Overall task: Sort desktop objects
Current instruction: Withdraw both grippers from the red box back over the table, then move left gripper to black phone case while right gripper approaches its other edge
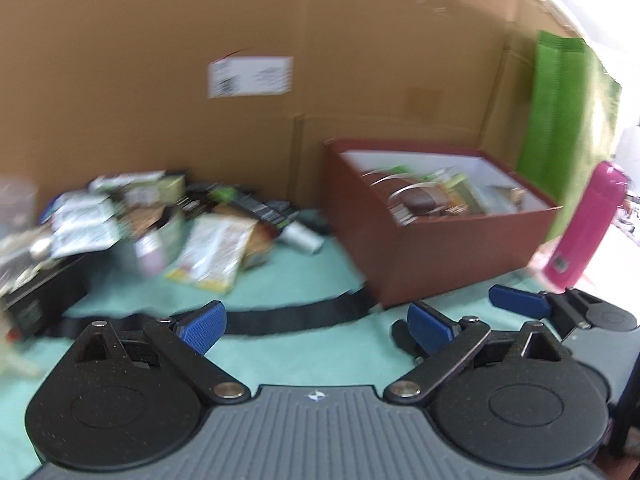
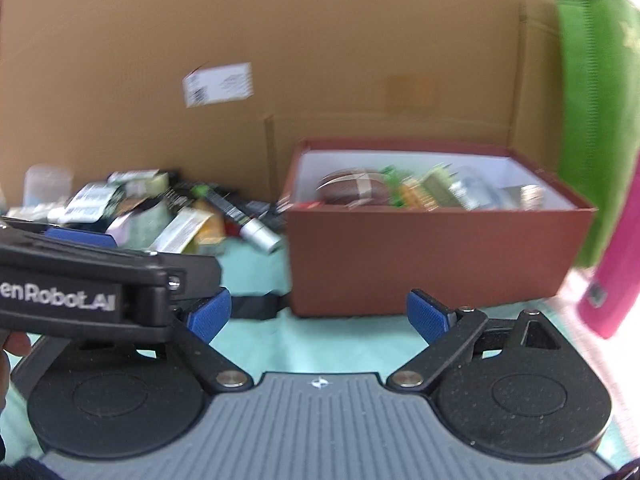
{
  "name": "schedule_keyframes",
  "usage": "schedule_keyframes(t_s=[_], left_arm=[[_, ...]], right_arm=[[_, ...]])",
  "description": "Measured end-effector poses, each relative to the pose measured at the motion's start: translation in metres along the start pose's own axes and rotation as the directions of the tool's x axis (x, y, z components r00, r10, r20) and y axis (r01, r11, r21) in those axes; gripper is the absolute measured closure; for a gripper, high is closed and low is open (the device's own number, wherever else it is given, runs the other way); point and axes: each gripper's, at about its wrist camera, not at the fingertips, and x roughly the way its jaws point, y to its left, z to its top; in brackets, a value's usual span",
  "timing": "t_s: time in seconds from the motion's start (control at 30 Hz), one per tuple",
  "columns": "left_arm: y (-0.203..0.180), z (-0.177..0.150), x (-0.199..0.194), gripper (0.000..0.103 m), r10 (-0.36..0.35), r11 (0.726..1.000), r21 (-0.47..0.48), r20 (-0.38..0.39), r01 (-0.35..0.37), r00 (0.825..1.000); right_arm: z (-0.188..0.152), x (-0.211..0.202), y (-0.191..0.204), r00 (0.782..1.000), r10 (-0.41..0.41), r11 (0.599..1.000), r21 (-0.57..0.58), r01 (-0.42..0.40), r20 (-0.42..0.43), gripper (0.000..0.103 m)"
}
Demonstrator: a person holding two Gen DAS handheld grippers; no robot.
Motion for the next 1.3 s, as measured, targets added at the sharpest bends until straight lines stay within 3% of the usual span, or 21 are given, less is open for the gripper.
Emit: schedule_keyframes(t_s=[0.2,0.43,0.73,1.0,1.13,1.17,1.3], left_arm=[[0.043,-0.024,-0.012,0.003,0.068,0.994,-0.078,-0.045,-0.071,0.997],[0.078,-0.046,-0.021,0.003,0.092,0.989,-0.105,-0.092,-0.102,0.991],[0.107,-0.058,-0.015,0.005,0.075,0.98,-0.17,-0.146,-0.1,0.986],[0.116,-0.057,-0.014,0.012,0.061,0.978,-0.19,-0.141,-0.088,0.988],[0.117,-0.055,-0.015,0.025,0.051,0.974,-0.212,-0.138,-0.08,0.989],[0.117,-0.055,-0.015,0.028,0.047,0.973,-0.216,-0.139,-0.077,0.989],[0.115,-0.055,-0.015,0.037,0.054,0.975,-0.208,-0.138,-0.082,0.989]], right_arm=[[-0.017,0.011,0.031,0.996,0.076,0.996,-0.05,-0.078,-0.052,0.011],[-0.033,0.02,0.064,0.986,0.13,0.986,-0.094,-0.14,-0.106,0.011],[-0.058,0.027,0.11,0.934,0.289,0.934,-0.152,-0.323,-0.211,0.011],[-0.058,0.022,0.129,0.914,0.358,0.907,-0.161,-0.389,-0.191,0.012],[-0.054,0.016,0.129,0.912,0.379,0.901,-0.16,-0.402,-0.159,0.012],[-0.054,0.016,0.13,0.91,0.385,0.899,-0.16,-0.408,-0.154,0.013],[-0.058,0.024,0.138,0.9,0.399,0.891,-0.157,-0.426,-0.178,0.034]])
